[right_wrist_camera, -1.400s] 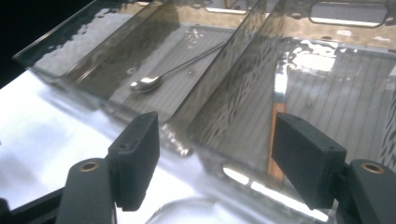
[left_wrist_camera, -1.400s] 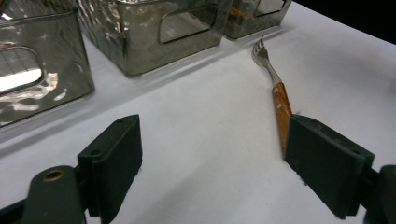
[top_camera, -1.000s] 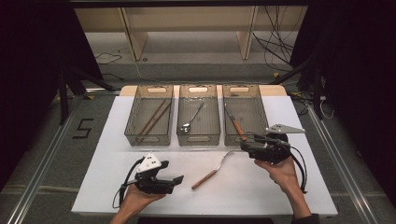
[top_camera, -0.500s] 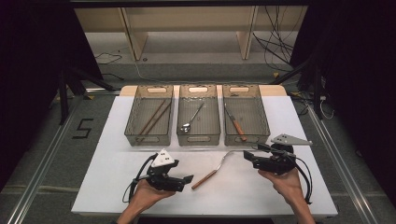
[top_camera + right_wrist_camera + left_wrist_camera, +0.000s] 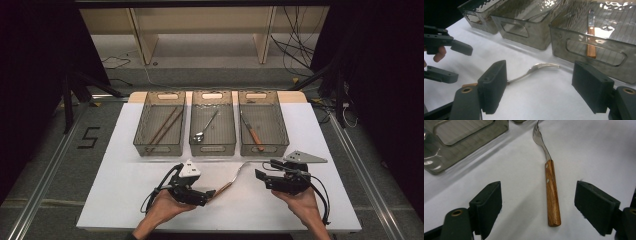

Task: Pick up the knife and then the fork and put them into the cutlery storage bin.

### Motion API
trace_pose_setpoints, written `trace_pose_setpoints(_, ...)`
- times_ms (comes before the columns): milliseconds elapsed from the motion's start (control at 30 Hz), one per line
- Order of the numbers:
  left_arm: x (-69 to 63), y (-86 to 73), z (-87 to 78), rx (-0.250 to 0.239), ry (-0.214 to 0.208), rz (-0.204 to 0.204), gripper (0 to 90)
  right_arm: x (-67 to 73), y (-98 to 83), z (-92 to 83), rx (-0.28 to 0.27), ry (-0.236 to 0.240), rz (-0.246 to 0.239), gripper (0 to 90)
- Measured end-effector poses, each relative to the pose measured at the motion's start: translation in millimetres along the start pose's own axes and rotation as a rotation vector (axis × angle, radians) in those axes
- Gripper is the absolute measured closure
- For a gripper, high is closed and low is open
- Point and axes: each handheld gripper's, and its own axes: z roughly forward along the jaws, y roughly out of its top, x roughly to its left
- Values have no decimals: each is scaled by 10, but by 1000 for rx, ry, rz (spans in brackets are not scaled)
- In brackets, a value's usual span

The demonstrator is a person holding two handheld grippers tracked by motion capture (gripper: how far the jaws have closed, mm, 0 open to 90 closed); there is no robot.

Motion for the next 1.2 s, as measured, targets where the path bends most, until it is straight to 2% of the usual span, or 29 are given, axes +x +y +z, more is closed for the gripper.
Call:
trace_pose_setpoints(267,-31,51,73,59,-9,21,251,23,-41,-13,2,6,4,277)
trace_pose_setpoints(400,-40,79,104,105,-17,29,299,24,-61,-25,2,5,4,276)
trace_pose_setpoints(500,-47,99,116,118,-20,34,355,25,-78,-33,5,6,7,276)
trace_pose_setpoints(700,-92,120,168,153,-24,40,410,28,-115,-35,16,9,10,276)
trace_pose_setpoints(833,-124,133,212,184,-26,70,436,43,-129,-32,20,11,8,276)
trace_pose_setpoints(967,-151,159,248,200,-27,77,485,49,-142,-37,22,11,11,276)
trace_pose_setpoints(1100,-167,187,296,240,-34,90,532,55,-158,-36,25,13,12,276)
trace_pose_setpoints(1200,-198,196,329,263,-18,109,569,54,-170,-30,27,14,9,276)
